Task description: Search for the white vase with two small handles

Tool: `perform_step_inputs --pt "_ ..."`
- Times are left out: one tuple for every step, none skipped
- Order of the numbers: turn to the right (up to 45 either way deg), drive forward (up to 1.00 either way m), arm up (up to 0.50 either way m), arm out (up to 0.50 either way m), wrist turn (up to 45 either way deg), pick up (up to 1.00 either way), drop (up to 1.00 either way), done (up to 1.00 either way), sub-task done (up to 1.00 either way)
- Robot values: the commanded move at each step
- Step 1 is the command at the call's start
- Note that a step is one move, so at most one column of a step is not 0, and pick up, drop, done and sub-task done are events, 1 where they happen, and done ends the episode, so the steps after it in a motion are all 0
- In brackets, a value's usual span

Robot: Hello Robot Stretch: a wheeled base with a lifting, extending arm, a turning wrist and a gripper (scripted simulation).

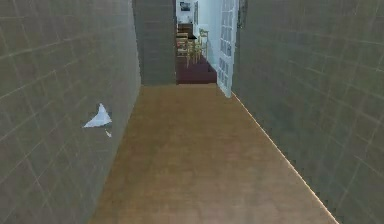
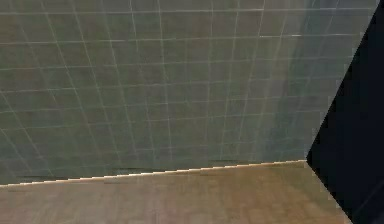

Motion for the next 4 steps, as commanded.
perform_step_inputs --pt "0.0 1.0 0.0 0.0 0.0 0.0 0.0 0.0 0.0" --pt "0.0 1.0 0.0 0.0 0.0 0.0 0.0 0.0 0.0" --pt "0.0 1.0 0.0 0.0 0.0 0.0 0.0 0.0 0.0" --pt "-6.0 0.0 0.0 0.0 0.0 0.0 0.0 0.0 0.0"
